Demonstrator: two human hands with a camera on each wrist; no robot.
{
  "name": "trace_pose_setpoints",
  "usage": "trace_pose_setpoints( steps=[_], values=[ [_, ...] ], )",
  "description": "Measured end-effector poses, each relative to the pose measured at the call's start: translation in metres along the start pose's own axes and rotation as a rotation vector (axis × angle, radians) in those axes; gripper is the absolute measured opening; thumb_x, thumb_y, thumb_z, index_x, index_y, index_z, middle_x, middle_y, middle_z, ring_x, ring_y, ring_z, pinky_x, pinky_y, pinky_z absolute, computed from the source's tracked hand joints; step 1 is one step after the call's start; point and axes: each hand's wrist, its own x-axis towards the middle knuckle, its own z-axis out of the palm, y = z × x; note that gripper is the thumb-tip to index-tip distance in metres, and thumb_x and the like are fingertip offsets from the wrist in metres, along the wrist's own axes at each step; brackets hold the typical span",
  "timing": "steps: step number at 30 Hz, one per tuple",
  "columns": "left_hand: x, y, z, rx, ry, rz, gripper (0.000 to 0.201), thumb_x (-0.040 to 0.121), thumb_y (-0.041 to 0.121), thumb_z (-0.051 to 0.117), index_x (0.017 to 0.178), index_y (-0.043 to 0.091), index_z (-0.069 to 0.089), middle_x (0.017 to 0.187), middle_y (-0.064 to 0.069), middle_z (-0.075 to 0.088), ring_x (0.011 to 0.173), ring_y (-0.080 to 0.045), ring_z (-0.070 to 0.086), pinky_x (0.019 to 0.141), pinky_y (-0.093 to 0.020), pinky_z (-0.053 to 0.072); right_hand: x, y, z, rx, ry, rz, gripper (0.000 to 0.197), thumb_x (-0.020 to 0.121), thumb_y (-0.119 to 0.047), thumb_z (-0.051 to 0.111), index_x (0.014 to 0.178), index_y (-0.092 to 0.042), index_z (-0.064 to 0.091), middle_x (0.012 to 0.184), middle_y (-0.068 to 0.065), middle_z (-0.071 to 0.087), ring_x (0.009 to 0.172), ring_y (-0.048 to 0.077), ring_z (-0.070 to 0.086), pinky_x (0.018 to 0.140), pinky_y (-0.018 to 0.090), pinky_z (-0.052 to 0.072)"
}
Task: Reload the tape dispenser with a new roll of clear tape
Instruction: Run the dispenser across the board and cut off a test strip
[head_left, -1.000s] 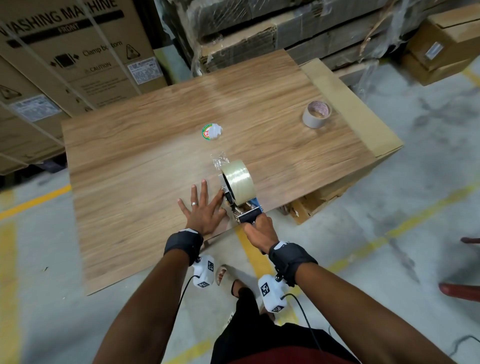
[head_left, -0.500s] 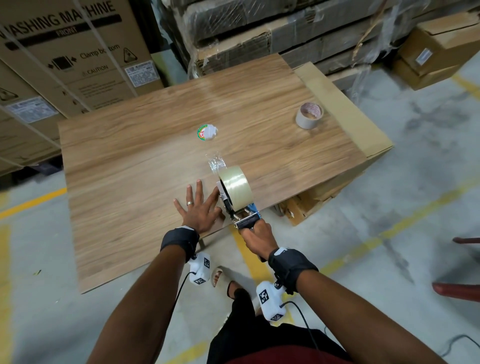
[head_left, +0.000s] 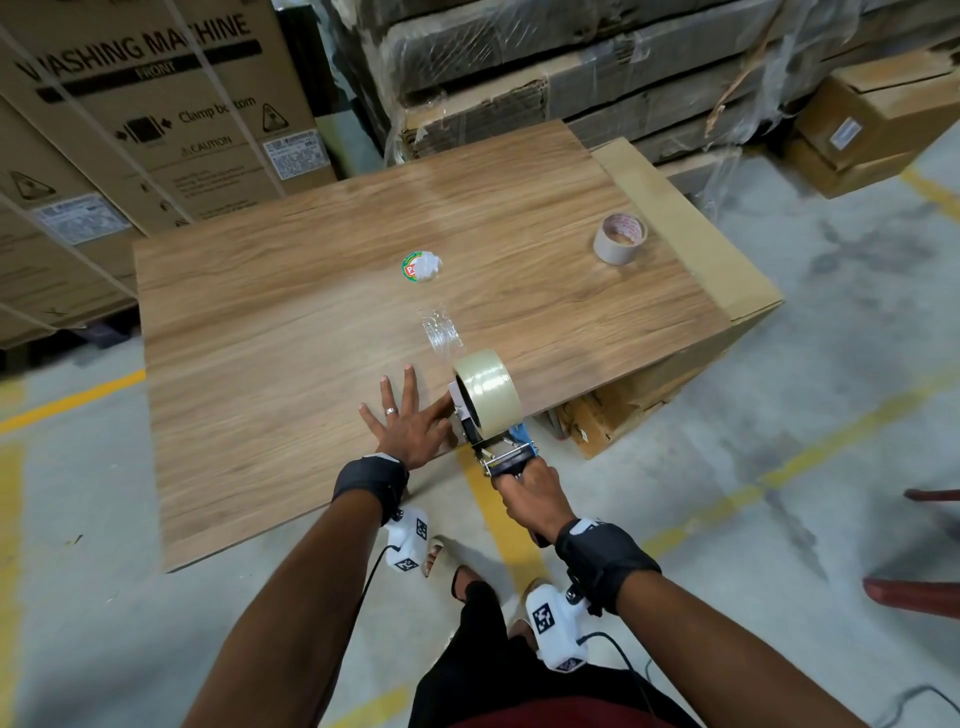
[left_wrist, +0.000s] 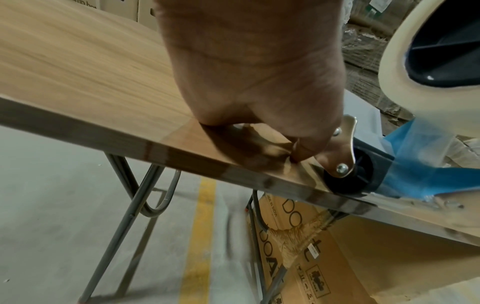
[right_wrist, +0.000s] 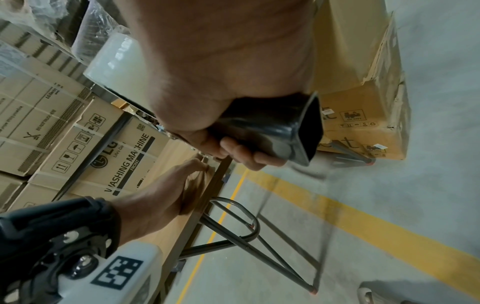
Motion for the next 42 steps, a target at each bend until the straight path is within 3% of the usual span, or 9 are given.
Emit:
trace_pose_setpoints(
  steps=[8,11,17,23,26,31,35,38,42],
  values=[
    [-0.002,-0.002,0.006,0.01,-0.011,-0.001,0.048,0.101,0.057,0.03,0.149,0.053,0.028,0.162,0.002,-0.031,0.145,-0.041,-0.033,0.106,-0.075,-0.015,-0.007,0.005,0.002,-0.01,0.025,-0.008,0.034,0.058,-0.047,0.049,0.073,-0.017,0.056,0.087,0.019,0.071,0.083,0.038,0.064,0.075,0.048,0.06],
    [-0.005,-0.001,0.007,-0.005,-0.006,0.002,0.047,0.102,0.054,0.03,0.149,0.056,0.023,0.162,0.003,-0.031,0.145,-0.041,-0.033,0.106,-0.075,-0.015,-0.013,0.015,0.002,-0.022,0.021,0.0,0.029,0.059,-0.046,0.049,0.071,-0.02,0.053,0.078,0.012,0.066,0.078,0.034,0.058,0.073,0.048,0.058],
    [-0.013,0.003,0.007,-0.017,0.004,0.001,0.049,0.103,0.046,0.032,0.149,0.058,0.02,0.163,0.003,-0.029,0.146,-0.039,-0.031,0.108,-0.074,-0.015,-0.03,0.009,-0.002,-0.01,0.027,0.033,0.02,0.064,-0.04,0.052,0.067,-0.021,0.047,0.078,0.008,0.057,0.072,0.03,0.05,0.065,0.032,0.043],
    [-0.019,0.004,0.007,-0.053,-0.015,0.01,0.05,0.103,0.047,0.034,0.149,0.058,0.019,0.163,0.004,-0.029,0.146,-0.037,-0.032,0.108,-0.072,-0.018,-0.032,0.014,0.0,-0.027,0.023,0.069,0.021,0.063,-0.042,0.053,0.07,-0.022,0.05,0.077,0.006,0.058,0.073,0.029,0.05,0.066,0.043,0.051],
    [-0.021,0.004,0.007,-0.055,-0.018,0.006,0.05,0.103,0.047,0.034,0.149,0.057,0.019,0.163,0.004,-0.029,0.146,-0.037,-0.033,0.107,-0.072,-0.019,-0.04,0.008,-0.001,-0.043,0.015,0.08,0.016,0.064,-0.038,0.05,0.071,-0.023,0.047,0.084,0.009,0.059,0.078,0.031,0.05,0.067,0.034,0.04],
    [-0.02,0.004,0.007,-0.052,-0.028,0.0,0.049,0.102,0.048,0.033,0.149,0.058,0.02,0.163,0.004,-0.029,0.146,-0.036,-0.033,0.107,-0.072,-0.019,-0.044,0.003,-0.001,-0.047,0.016,0.088,0.031,0.065,-0.039,0.049,0.085,-0.017,0.056,0.099,0.017,0.068,0.088,0.039,0.059,0.07,0.034,0.042],
    [-0.021,0.004,0.006,-0.046,-0.04,-0.016,0.048,0.103,0.051,0.029,0.148,0.06,0.016,0.162,0.006,-0.031,0.146,-0.036,-0.033,0.108,-0.071,-0.019,-0.051,0.011,-0.003,-0.048,-0.003,0.126,0.031,0.065,-0.04,0.049,0.084,-0.017,0.054,0.096,0.014,0.066,0.083,0.033,0.054,0.07,0.033,0.041],
    [-0.019,0.005,0.007,-0.038,-0.042,-0.012,0.047,0.103,0.055,0.025,0.148,0.061,0.014,0.162,0.007,-0.032,0.146,-0.035,-0.034,0.108,-0.071,-0.02,-0.051,0.019,-0.001,-0.06,-0.008,0.152,0.04,0.065,-0.043,0.051,0.092,-0.015,0.06,0.106,0.018,0.069,0.095,0.038,0.063,0.074,0.035,0.046],
    [-0.02,0.003,0.007,-0.051,-0.037,-0.009,0.048,0.103,0.052,0.029,0.148,0.061,0.016,0.162,0.006,-0.031,0.146,-0.035,-0.034,0.108,-0.071,-0.019,-0.047,0.006,0.0,-0.047,-0.02,0.148,0.025,0.066,-0.04,0.051,0.077,-0.019,0.054,0.096,0.017,0.07,0.091,0.039,0.068,0.08,0.042,0.056]
  ],
)
